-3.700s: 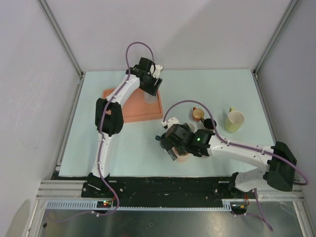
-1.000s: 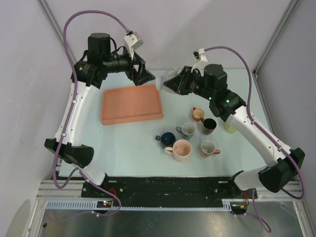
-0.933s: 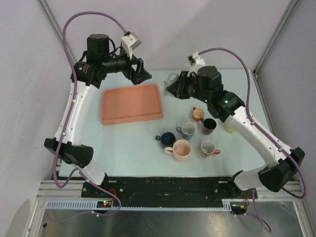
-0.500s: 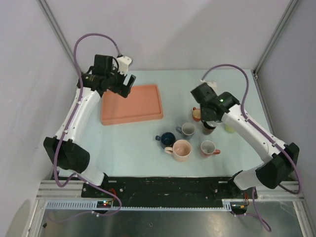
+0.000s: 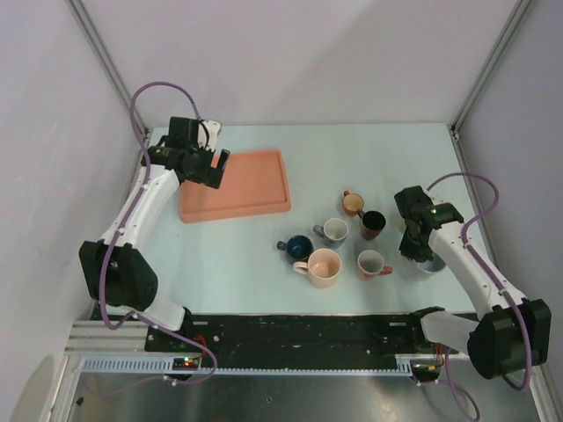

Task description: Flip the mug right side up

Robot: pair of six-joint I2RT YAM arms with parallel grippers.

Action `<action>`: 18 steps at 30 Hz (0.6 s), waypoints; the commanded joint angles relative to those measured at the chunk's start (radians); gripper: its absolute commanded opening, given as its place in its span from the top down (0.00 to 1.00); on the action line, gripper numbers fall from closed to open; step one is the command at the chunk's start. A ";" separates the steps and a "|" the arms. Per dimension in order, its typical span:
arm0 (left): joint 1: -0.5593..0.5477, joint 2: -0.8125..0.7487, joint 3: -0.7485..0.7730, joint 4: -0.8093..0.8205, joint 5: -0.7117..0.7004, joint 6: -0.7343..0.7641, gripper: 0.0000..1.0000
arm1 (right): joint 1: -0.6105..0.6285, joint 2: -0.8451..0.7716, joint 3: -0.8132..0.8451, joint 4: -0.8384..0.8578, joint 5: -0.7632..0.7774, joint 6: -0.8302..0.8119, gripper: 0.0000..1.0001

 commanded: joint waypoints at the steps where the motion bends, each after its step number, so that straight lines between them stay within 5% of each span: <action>1: 0.012 -0.068 -0.021 0.068 -0.037 -0.038 0.00 | -0.068 0.000 -0.088 0.141 -0.018 0.050 1.00; 12: 0.034 -0.106 -0.056 0.092 -0.022 -0.061 0.00 | -0.131 0.077 -0.229 0.353 -0.060 0.076 0.98; 18: 0.045 -0.119 -0.081 0.103 -0.007 -0.086 0.00 | -0.131 0.046 -0.233 0.347 -0.074 0.064 0.57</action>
